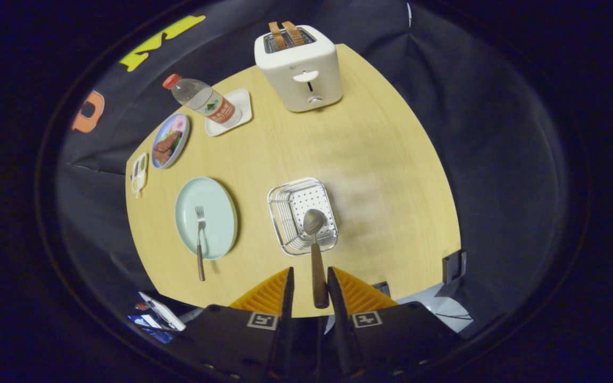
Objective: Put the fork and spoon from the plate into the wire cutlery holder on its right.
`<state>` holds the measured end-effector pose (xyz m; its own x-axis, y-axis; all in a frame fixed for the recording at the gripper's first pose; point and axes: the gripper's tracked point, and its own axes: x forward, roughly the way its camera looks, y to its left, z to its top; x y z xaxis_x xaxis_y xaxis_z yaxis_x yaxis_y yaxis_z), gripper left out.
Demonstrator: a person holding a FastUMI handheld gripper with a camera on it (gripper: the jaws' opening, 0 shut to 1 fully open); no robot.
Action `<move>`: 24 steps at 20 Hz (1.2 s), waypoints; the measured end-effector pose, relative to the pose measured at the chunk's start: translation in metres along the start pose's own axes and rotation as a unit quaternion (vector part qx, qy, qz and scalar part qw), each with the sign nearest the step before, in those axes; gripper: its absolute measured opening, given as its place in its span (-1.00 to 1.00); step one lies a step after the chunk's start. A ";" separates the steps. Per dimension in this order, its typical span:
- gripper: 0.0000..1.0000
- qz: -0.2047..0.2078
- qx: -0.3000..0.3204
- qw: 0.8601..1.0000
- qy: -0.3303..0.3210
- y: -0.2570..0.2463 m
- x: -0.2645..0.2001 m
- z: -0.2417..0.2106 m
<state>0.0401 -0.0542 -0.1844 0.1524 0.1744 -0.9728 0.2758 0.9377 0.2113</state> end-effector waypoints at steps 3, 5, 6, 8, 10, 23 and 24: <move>0.25 0.007 -0.014 1.000 -0.020 0.008 -0.006 0.002; 0.52 0.007 -0.025 0.999 -0.041 0.015 -0.014 0.003; 0.56 0.005 -0.035 0.998 -0.052 0.020 -0.018 0.003; 0.68 0.004 -0.054 0.996 -0.069 0.034 -0.026 -0.001; 0.70 0.011 -0.067 0.995 -0.074 0.057 -0.028 -0.014; 0.83 0.001 -0.139 0.990 0.002 0.220 0.095 -0.111; 0.83 -0.005 -0.142 0.990 0.006 0.227 0.106 -0.115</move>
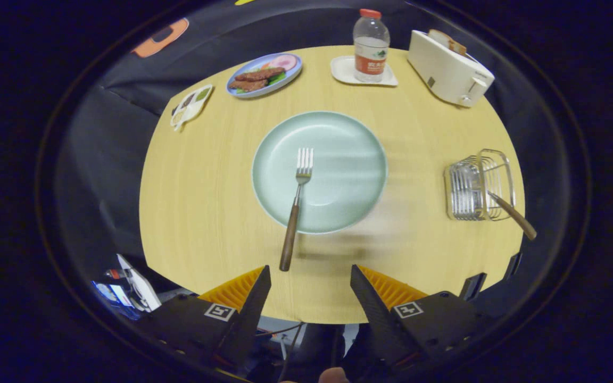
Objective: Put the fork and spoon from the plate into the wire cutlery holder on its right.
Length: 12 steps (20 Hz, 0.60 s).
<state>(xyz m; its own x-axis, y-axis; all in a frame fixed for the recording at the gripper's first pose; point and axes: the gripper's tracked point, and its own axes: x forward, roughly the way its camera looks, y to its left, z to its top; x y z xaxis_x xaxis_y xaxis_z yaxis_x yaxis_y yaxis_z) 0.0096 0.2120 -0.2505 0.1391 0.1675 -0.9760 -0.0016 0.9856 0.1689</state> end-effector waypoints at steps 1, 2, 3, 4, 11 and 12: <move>0.83 -0.002 0.002 1.000 0.005 0.007 0.009 -0.001; 0.84 -0.003 0.006 1.000 0.009 0.013 0.018 -0.001; 0.83 -0.005 0.010 1.000 0.013 0.017 0.027 -0.003; 0.83 -0.006 0.014 1.000 0.016 0.021 0.036 -0.003; 0.50 -0.015 0.041 0.998 0.036 0.025 0.073 0.003; 0.42 -0.015 0.040 0.999 0.034 0.026 0.076 0.006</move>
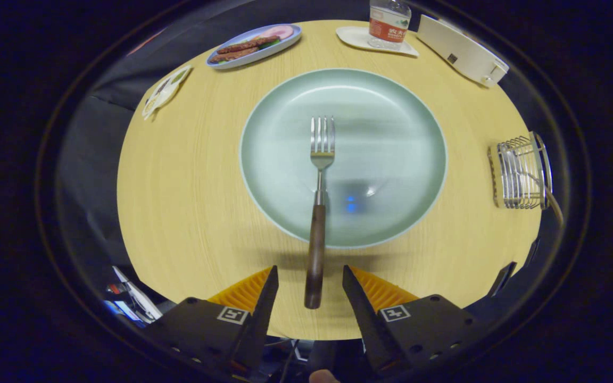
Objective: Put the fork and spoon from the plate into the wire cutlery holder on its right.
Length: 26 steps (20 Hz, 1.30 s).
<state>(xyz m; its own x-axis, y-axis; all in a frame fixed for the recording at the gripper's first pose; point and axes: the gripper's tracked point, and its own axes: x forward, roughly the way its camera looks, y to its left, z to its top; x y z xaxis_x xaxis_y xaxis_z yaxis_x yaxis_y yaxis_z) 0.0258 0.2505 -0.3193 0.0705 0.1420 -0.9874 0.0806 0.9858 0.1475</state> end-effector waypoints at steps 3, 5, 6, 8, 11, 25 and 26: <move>0.04 -0.011 -0.027 1.000 -0.004 -0.001 0.003 0.007; -0.32 -0.017 -0.047 0.999 -0.009 -0.004 0.006 0.012; -0.31 -0.026 -0.047 0.998 -0.010 -0.008 0.020 0.006; -0.72 -0.016 -0.047 0.999 -0.005 -0.008 0.001 0.008; -0.99 0.011 -0.059 0.998 -0.010 -0.002 -0.004 0.006; -0.99 0.034 -0.063 0.994 -0.078 -0.112 -0.167 0.021; -0.99 0.032 -0.053 0.995 -0.077 -0.130 -0.177 0.019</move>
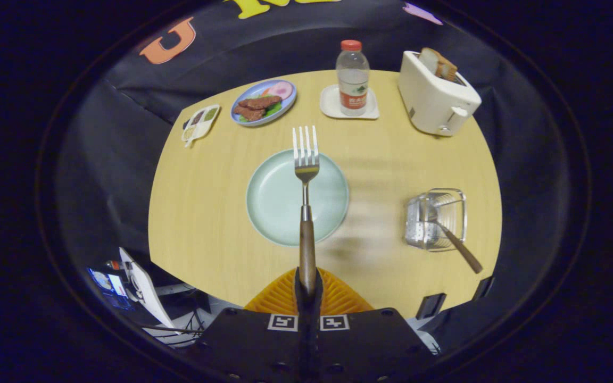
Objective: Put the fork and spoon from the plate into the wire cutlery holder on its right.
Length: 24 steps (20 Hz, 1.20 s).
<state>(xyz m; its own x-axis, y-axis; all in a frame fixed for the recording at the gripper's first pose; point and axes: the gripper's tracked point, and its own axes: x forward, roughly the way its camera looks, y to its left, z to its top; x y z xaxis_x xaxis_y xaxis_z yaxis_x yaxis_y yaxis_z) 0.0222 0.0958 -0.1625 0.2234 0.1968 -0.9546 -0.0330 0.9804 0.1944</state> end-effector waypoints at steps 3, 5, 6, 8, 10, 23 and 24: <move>-0.99 -0.017 0.028 0.999 0.018 -0.056 -0.024 -0.010; -0.99 -0.022 0.046 0.998 0.036 -0.082 -0.033 -0.014; -0.99 -0.027 0.051 0.997 0.041 -0.095 -0.033 -0.013; -0.99 -0.031 0.058 0.996 0.054 -0.110 -0.031 -0.018; -0.99 -0.020 0.073 0.994 0.077 -0.115 -0.028 -0.025; -0.91 -0.002 0.138 0.980 0.141 -0.138 -0.001 -0.027; -0.82 -0.002 0.147 0.979 0.141 -0.137 -0.002 -0.024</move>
<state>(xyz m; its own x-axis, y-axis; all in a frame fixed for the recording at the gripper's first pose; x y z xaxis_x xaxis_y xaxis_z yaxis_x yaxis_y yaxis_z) 0.0025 -0.0388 -0.1923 -0.0564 0.2299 -0.9716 0.2574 0.9436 0.2083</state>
